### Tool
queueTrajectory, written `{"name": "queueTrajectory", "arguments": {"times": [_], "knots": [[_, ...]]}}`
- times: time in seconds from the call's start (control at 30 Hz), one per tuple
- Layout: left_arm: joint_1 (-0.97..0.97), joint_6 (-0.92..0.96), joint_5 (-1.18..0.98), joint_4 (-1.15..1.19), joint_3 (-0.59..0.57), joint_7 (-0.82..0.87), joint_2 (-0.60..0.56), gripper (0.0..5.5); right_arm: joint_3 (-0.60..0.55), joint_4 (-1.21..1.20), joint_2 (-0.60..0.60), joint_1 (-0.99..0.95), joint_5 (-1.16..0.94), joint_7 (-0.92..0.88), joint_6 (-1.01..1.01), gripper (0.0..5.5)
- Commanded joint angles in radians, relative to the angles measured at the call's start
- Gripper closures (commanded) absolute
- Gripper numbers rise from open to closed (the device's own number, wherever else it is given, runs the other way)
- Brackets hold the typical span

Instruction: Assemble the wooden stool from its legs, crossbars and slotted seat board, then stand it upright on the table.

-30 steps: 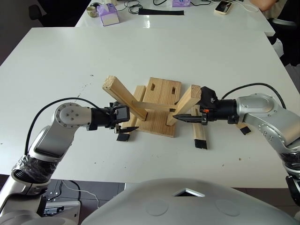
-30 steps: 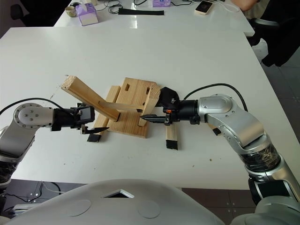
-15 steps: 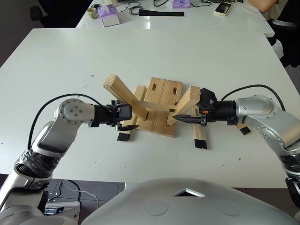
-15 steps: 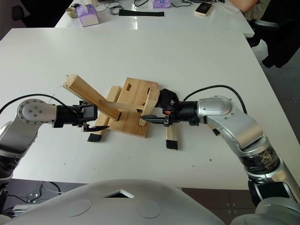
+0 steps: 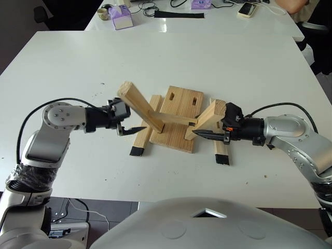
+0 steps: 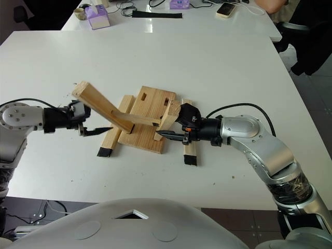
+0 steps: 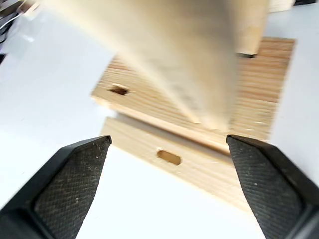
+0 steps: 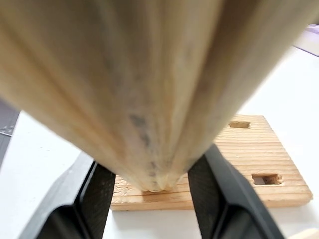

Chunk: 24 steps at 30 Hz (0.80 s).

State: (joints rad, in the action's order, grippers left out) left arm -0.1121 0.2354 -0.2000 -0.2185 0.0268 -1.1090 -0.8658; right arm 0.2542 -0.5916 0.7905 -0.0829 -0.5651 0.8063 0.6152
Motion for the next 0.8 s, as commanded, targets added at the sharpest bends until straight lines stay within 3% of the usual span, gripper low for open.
{"name": "queueTrajectory", "arguments": {"times": [0.03, 0.13, 0.33, 0.5, 0.67, 0.8], "knots": [[-0.035, -0.013, -0.002, 0.036, -0.018, 0.006, -0.011, 0.50, 0.058, 0.049, 0.040, 0.104, 0.007, 0.035, 0.088, 3.50], [-0.034, -0.013, -0.010, 0.038, -0.020, -0.002, -0.013, 0.11, 0.060, 0.050, 0.037, 0.100, 0.007, 0.036, 0.089, 3.50], [-0.076, 0.084, -0.106, 0.052, -0.061, -0.037, -0.023, 0.10, 0.049, 0.038, 0.042, 0.120, 0.001, 0.028, 0.090, 3.50], [-0.129, 0.277, -0.175, 0.092, -0.128, 0.102, 0.034, 0.10, 0.041, 0.024, 0.038, 0.142, 0.001, 0.015, 0.093, 3.50], [0.026, 0.483, -0.323, -0.103, -0.171, 0.119, 0.029, 0.93, 0.026, 0.013, 0.038, 0.171, -0.001, -0.001, 0.090, 3.50], [0.001, 0.489, -0.296, -0.030, -0.164, 0.153, 0.023, 0.96, 0.026, 0.017, 0.034, 0.176, 0.004, -0.010, 0.083, 3.50]]}}
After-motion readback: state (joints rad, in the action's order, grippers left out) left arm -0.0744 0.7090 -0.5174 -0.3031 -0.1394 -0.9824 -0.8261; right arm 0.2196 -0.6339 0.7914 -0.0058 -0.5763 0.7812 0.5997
